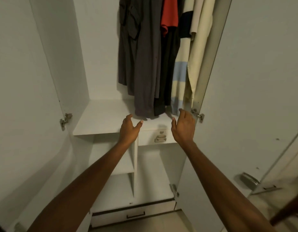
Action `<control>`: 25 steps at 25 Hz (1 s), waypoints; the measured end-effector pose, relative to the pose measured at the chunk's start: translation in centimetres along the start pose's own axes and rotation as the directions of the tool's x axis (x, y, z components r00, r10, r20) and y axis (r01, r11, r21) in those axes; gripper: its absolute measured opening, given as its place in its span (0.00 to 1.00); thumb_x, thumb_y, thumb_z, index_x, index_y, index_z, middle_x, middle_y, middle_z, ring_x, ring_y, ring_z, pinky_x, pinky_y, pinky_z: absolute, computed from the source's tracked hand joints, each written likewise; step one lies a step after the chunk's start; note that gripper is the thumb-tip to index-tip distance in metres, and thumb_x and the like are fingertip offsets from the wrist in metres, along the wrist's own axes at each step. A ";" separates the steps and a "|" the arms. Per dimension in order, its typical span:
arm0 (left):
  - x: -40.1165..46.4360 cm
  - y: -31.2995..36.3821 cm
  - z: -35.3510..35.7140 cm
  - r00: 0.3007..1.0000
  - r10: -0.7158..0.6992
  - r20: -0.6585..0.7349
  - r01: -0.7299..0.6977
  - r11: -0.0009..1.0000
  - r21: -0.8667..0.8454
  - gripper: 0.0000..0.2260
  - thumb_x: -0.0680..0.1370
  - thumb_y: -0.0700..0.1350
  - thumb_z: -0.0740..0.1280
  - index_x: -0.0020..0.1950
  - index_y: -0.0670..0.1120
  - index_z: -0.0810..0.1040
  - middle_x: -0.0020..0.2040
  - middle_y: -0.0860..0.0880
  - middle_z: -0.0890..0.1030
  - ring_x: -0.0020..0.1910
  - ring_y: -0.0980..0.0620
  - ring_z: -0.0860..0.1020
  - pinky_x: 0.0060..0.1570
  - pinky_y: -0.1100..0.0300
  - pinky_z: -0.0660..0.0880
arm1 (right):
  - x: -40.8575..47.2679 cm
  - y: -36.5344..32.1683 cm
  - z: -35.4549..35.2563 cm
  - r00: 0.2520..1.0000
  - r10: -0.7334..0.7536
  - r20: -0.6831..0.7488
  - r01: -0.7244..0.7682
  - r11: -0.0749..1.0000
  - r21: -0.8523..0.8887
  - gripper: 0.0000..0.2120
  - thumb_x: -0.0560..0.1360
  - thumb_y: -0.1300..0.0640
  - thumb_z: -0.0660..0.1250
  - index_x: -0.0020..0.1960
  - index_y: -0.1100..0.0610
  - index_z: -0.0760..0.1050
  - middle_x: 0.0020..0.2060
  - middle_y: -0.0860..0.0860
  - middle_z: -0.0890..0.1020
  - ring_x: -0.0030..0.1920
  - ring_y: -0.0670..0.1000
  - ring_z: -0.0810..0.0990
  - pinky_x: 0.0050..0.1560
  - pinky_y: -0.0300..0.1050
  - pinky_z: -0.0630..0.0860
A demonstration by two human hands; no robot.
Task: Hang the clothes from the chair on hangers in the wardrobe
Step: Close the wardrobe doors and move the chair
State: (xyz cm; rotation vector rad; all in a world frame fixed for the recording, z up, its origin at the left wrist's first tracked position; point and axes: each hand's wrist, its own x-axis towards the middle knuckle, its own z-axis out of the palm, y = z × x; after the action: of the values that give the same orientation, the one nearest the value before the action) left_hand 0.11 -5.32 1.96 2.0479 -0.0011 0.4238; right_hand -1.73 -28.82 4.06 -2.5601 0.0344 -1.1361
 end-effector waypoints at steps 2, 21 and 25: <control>-1.7 0.6 2.1 1.000 0.006 0.030 -0.006 1.000 -0.013 0.28 0.79 0.56 0.69 0.75 0.45 0.68 0.73 0.43 0.72 0.70 0.43 0.72 0.65 0.54 0.70 | -1.9 2.7 -1.0 1.000 0.028 0.010 -0.028 0.999 -0.025 0.20 0.81 0.53 0.65 0.69 0.63 0.72 0.61 0.61 0.79 0.61 0.63 0.77 0.61 0.57 0.72; -19.0 16.2 32.6 0.854 0.177 0.488 -0.113 0.981 -0.159 0.30 0.83 0.47 0.66 0.82 0.43 0.59 0.79 0.43 0.66 0.78 0.44 0.65 0.77 0.53 0.62 | -10.4 30.9 -16.8 0.763 0.625 -0.165 -0.500 0.732 0.462 0.19 0.87 0.49 0.52 0.68 0.57 0.76 0.60 0.52 0.82 0.61 0.50 0.79 0.64 0.59 0.77; -20.8 16.6 34.4 0.848 0.209 0.488 -0.119 0.971 -0.208 0.34 0.81 0.46 0.68 0.83 0.51 0.54 0.79 0.45 0.67 0.76 0.46 0.67 0.74 0.49 0.68 | -11.0 32.7 -15.2 0.631 0.720 0.287 -0.669 0.319 0.671 0.20 0.87 0.49 0.51 0.65 0.55 0.79 0.58 0.54 0.84 0.60 0.56 0.82 0.66 0.57 0.78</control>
State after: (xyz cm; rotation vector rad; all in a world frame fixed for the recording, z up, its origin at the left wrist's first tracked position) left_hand -12.10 -46.46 -5.16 1.9385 -0.5225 -0.0275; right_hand -16.48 -62.35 -4.66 -1.4575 0.5472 -0.6451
